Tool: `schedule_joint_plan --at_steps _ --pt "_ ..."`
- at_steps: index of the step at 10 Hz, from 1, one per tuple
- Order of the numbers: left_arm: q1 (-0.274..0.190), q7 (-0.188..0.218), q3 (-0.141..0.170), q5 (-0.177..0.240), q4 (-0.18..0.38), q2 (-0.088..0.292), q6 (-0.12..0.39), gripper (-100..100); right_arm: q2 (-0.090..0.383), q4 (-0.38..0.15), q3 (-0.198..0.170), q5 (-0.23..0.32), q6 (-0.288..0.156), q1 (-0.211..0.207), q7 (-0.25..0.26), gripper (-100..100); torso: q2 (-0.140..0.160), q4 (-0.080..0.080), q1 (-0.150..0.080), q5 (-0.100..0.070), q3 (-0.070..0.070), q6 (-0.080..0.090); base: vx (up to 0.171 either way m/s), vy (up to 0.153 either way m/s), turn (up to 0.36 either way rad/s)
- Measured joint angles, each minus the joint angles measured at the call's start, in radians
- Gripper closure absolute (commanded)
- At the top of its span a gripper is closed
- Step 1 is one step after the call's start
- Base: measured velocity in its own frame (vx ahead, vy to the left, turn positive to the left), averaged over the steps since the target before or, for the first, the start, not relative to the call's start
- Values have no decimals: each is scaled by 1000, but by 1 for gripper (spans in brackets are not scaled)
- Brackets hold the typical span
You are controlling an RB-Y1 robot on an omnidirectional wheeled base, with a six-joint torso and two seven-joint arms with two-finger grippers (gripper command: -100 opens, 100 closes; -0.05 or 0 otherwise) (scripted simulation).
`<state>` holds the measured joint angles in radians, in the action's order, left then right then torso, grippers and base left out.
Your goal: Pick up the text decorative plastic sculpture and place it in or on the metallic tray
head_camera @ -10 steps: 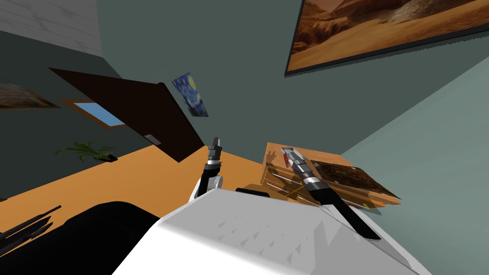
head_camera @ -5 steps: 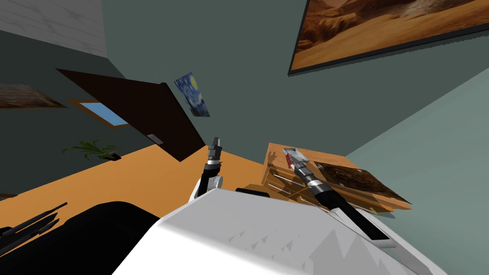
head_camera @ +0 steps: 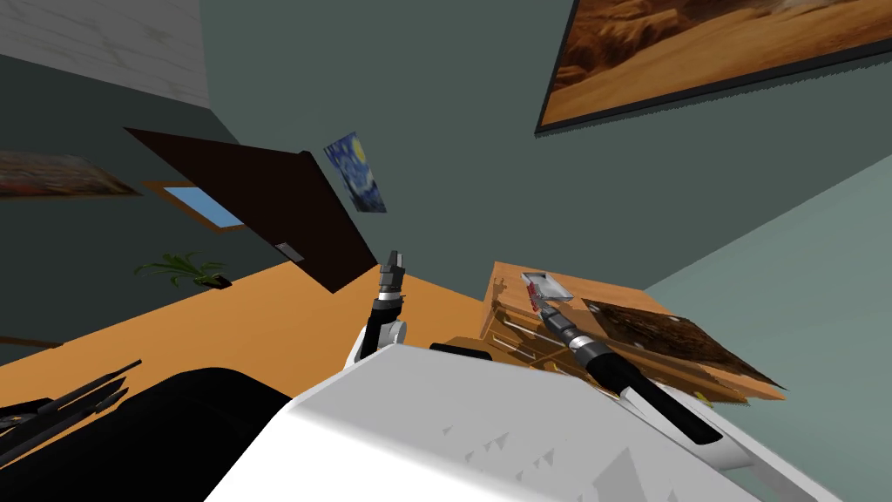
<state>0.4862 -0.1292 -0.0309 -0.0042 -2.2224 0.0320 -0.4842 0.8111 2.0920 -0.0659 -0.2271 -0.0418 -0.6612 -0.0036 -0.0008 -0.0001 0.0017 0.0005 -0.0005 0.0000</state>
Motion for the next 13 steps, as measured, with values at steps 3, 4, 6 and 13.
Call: schedule_joint_plan --at_steps 3,4,6,13 --pt "0 0 0 0 0 0 0 0 85 -25 -4 -17 -60 -13 10 -100 0 0 0 0 0 0 17 35 75" --pt "0 0 0 0 0 0 0 0 116 -53 -14 -21 -76 -9 15 -100 -1 0 0 0 0 0 29 47 152" --pt "0 0 0 0 0 0 0 0 166 -91 -27 -24 -104 -5 25 -100 -1 0 0 0 0 0 15 31 60" --pt "0 0 0 0 0 0 0 0 330 -194 -44 -18 -189 -19 47 -100 0 0 0 0 0 0 17 28 116"
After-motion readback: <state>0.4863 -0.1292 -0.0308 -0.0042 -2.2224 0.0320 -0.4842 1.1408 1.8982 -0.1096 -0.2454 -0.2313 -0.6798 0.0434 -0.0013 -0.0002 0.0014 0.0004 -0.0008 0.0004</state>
